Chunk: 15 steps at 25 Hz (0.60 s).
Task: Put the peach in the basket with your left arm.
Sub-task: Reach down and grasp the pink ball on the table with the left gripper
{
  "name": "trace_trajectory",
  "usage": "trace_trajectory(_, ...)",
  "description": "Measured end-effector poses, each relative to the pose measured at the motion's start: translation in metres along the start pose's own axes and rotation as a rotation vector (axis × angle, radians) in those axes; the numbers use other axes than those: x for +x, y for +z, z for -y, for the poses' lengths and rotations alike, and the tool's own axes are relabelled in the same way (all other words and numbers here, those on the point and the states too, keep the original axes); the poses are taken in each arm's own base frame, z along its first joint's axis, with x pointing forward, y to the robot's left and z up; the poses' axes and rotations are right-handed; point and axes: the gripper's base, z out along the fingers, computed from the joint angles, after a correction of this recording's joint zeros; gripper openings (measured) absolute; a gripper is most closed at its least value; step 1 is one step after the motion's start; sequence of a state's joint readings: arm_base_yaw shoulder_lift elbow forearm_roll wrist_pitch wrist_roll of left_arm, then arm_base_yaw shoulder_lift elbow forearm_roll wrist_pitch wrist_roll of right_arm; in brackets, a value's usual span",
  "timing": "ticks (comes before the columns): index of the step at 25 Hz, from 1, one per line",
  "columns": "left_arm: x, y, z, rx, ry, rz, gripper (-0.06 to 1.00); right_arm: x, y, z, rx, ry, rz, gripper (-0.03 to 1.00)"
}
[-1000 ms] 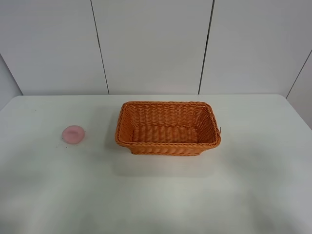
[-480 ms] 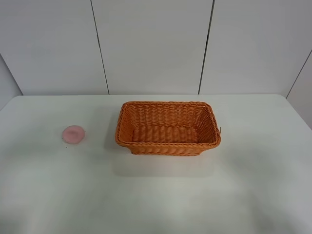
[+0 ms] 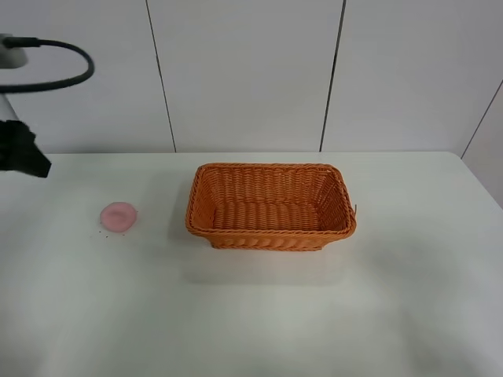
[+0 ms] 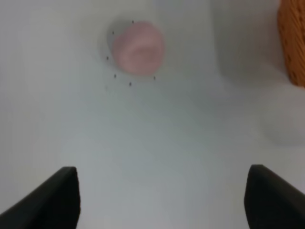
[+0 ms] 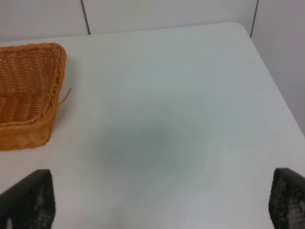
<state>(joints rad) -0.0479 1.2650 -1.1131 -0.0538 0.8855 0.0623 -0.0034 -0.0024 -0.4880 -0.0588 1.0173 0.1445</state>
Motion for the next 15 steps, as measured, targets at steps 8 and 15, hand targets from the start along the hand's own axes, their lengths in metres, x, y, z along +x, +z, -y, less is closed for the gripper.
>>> trace_trajectory(8,-0.081,0.106,-0.010,0.001,-0.013,-0.147,0.79,0.000,0.000,0.000,0.000,0.000,0.000,0.69)
trace_trajectory(15,-0.098,0.201,-0.018,0.003,-0.024,-0.283,0.79,0.000,0.000,0.000,0.000,0.000,0.000,0.69)
